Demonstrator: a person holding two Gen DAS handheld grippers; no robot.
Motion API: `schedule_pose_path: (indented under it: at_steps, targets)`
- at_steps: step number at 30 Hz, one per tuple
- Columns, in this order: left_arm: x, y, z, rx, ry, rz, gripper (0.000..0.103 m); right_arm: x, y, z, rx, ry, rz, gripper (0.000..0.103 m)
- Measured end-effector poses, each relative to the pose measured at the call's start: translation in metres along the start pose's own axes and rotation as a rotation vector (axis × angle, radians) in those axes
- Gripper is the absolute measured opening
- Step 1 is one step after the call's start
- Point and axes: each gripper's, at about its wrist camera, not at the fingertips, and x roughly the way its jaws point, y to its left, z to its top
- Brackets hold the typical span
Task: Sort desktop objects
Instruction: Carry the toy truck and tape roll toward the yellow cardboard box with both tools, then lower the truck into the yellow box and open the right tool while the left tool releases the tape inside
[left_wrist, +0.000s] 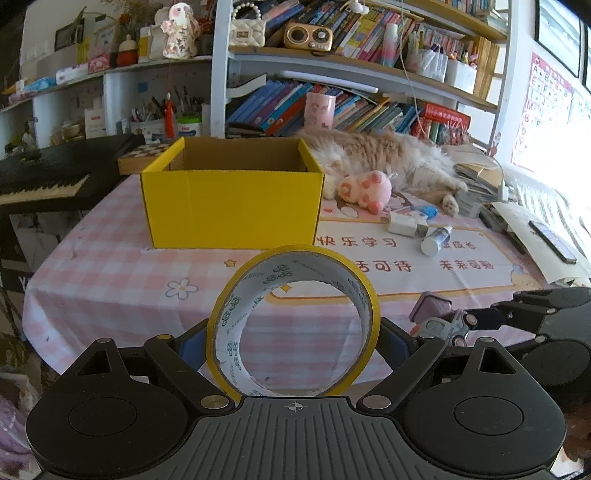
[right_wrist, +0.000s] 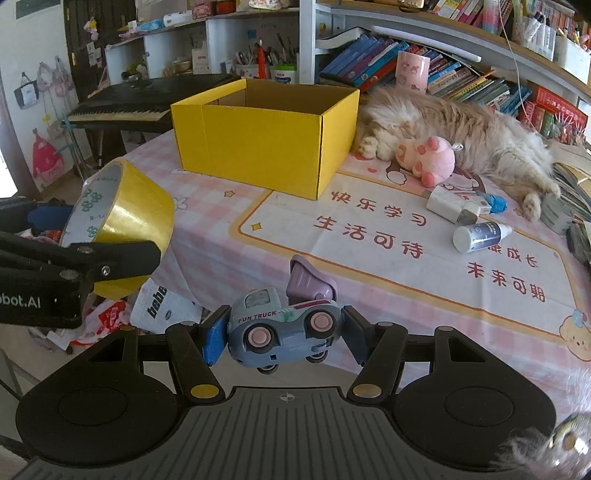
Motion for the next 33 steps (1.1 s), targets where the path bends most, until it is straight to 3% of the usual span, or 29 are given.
schedule_pose_path:
  at_steps: [17,33]
  targets:
    - [0.018,0.003,0.007,-0.016,0.037,0.021,0.092,0.014,-0.007,0.004,-0.017,0.008,0.01,0.06]
    - [0.019,0.029,0.022,-0.022,0.014,0.129,0.092,0.051,0.008,0.038,-0.042,0.01,0.113,0.06]
